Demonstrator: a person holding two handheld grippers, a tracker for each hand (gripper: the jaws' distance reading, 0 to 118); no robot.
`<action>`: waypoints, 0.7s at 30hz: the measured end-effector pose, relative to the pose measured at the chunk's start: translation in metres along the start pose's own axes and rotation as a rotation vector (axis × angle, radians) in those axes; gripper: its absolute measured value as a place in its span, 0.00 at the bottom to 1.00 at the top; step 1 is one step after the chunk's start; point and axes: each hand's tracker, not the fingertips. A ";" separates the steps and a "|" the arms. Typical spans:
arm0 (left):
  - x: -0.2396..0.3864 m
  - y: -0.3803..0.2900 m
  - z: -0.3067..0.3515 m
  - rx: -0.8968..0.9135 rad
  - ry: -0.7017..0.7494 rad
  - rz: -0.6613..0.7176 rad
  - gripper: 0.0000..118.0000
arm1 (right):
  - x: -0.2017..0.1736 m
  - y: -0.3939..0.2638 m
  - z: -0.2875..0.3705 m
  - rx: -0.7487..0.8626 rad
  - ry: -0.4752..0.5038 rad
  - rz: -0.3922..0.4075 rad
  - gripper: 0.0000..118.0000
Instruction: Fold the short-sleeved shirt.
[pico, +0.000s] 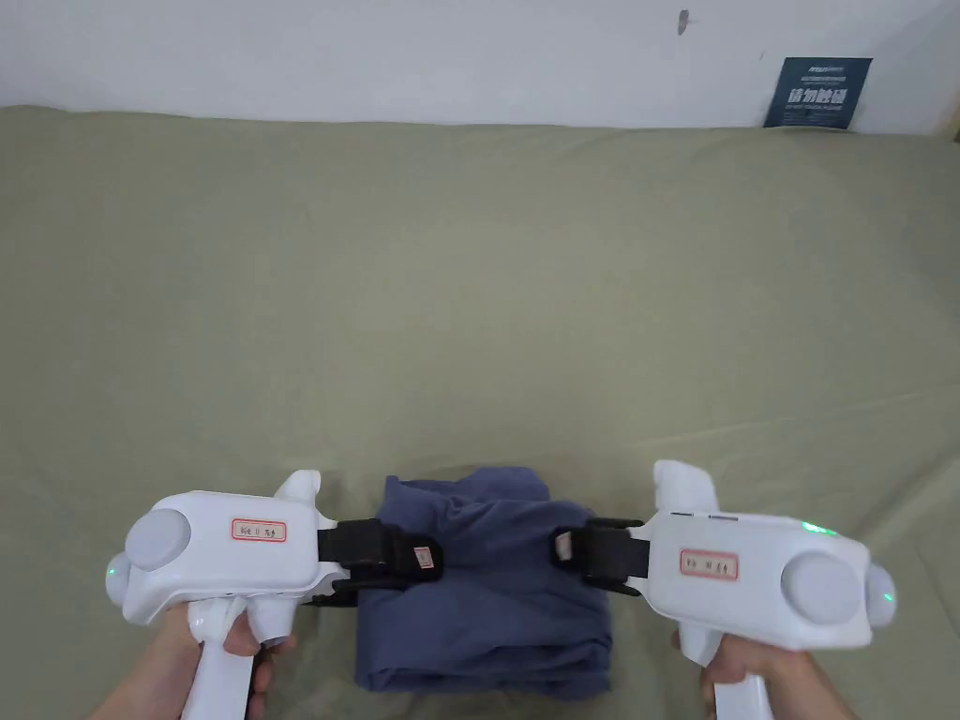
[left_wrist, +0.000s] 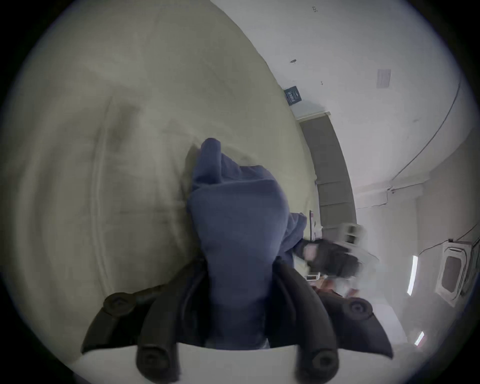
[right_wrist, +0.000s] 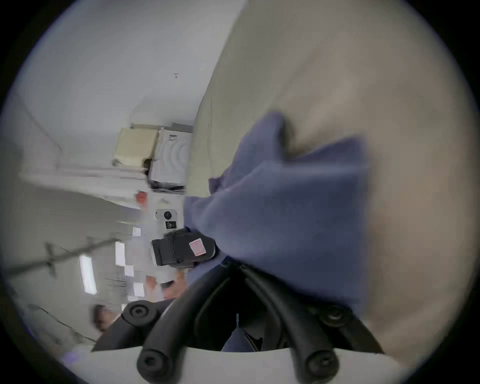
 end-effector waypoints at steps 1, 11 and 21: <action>0.003 0.000 -0.001 -0.001 0.014 -0.022 0.26 | -0.016 -0.006 0.020 0.167 -0.167 0.141 0.00; 0.039 -0.005 0.011 0.012 0.104 -0.052 0.26 | -0.042 -0.029 0.083 0.573 -0.538 0.286 0.00; 0.038 -0.002 0.089 0.067 0.192 -0.074 0.26 | -0.076 -0.020 0.074 0.545 -0.431 0.272 0.00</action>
